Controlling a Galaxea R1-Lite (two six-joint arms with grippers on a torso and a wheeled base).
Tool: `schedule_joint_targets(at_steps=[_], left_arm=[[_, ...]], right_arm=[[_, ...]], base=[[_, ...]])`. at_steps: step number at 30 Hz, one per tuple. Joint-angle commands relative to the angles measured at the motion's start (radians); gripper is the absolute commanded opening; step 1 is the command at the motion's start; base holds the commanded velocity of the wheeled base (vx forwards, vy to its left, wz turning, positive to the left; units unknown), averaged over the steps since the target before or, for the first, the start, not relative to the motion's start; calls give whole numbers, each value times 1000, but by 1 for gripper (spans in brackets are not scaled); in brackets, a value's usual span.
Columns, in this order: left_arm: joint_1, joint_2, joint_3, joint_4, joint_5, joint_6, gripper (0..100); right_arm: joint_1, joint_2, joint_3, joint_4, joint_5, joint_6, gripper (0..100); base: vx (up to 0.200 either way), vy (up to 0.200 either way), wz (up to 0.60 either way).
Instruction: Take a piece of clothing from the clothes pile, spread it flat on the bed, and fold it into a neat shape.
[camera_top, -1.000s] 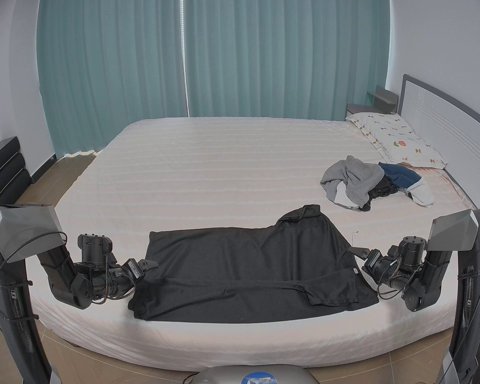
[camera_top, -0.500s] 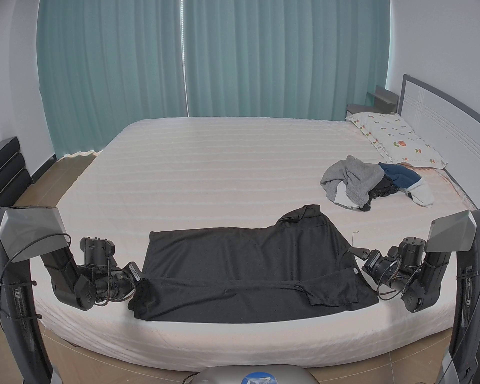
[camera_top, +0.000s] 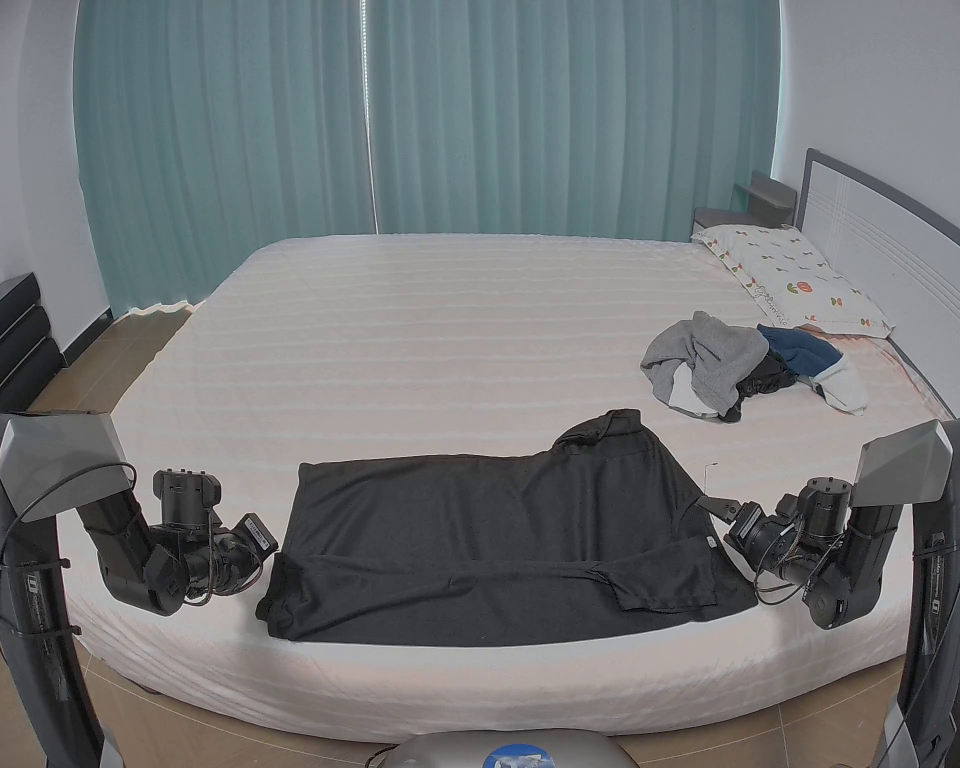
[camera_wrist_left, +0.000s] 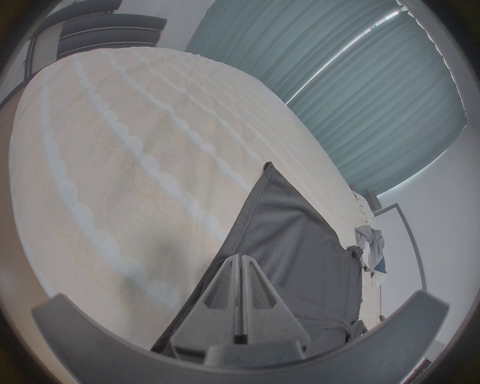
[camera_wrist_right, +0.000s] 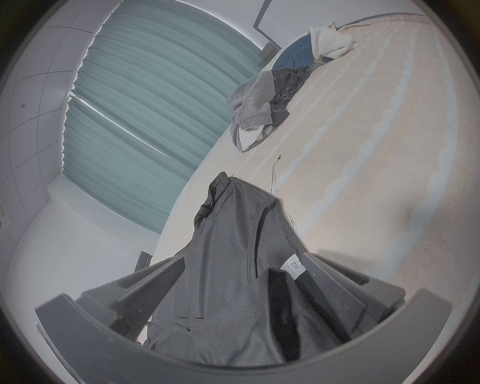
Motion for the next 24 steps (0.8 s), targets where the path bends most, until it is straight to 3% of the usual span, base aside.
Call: schedule_joint_targets(at_steps=[1, 5, 6, 12, 24], left_arm=[[4, -13, -4, 2, -10, -18, 0], [-4, -42, 1, 7, -28, -41, 0], [-7, -40, 3, 7, -48, -46, 100], [-18, -31, 0, 10, -151, -48, 100], [-35, -5, 15, -1, -141, 35, 100]], right_arm=[[2, 0, 6, -4, 1, 0, 100], [7, 2, 9, -5, 2, 1, 100], [10, 3, 11, -5, 2, 1, 100], [13, 8, 12, -5, 11, 3, 100], [16, 42, 3, -4, 14, 7, 100]], base=[[0, 0, 0], [0, 0, 0], [0, 0, 0], [0, 0, 0], [0, 0, 0]])
